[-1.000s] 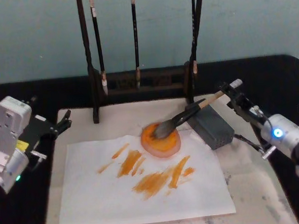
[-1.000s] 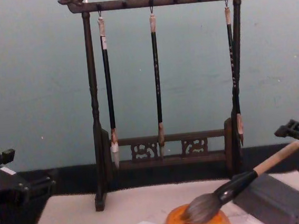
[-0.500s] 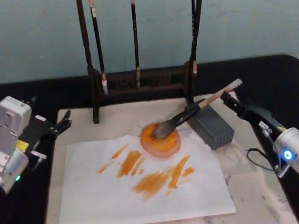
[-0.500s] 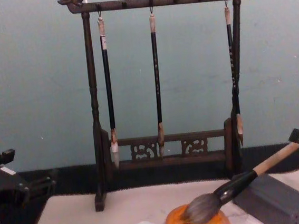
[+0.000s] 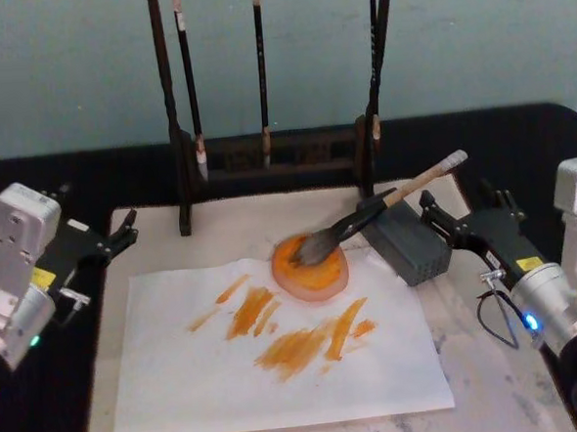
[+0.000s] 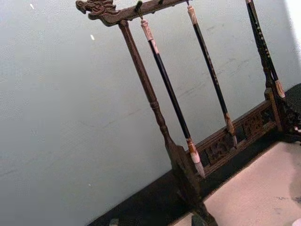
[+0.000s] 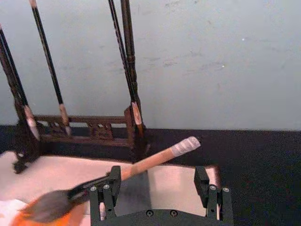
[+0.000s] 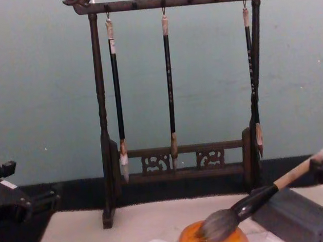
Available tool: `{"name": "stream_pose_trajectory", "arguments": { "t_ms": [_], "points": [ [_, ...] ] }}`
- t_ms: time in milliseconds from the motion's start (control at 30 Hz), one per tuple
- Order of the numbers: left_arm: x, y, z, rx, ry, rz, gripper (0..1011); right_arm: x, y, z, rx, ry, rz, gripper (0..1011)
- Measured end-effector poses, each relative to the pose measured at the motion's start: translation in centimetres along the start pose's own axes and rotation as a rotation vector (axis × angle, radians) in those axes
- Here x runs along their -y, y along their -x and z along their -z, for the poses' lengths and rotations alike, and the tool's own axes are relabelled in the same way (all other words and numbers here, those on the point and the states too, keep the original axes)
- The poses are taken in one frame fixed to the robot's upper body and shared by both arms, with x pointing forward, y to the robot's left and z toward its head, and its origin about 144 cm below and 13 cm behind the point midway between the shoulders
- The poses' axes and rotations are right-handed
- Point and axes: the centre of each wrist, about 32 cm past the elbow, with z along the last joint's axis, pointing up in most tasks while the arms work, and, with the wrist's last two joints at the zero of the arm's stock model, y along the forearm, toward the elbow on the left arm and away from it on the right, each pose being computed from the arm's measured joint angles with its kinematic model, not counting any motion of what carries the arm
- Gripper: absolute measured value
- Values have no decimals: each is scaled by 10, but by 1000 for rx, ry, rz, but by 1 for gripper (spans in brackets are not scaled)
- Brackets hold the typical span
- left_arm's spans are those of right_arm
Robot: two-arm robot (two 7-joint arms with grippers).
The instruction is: Pick up the brush from the inkstone, write on the paper, then place the brush back to its original position.
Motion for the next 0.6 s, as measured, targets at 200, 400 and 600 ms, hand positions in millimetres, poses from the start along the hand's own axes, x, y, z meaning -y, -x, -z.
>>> {"name": "stream_pose_trajectory", "arguments": {
  "t_ms": [200, 400, 600],
  "points": [
    [0, 0, 0, 0, 0, 0, 1001, -3, 3, 13, 100, -26, 23, 1000],
    [0, 0, 0, 0, 0, 0, 1001, -4, 4, 19, 144, -34, 29, 1000],
    [0, 0, 0, 0, 0, 0, 1001, -4, 4, 19, 145, -34, 30, 1000]
  ]
}}
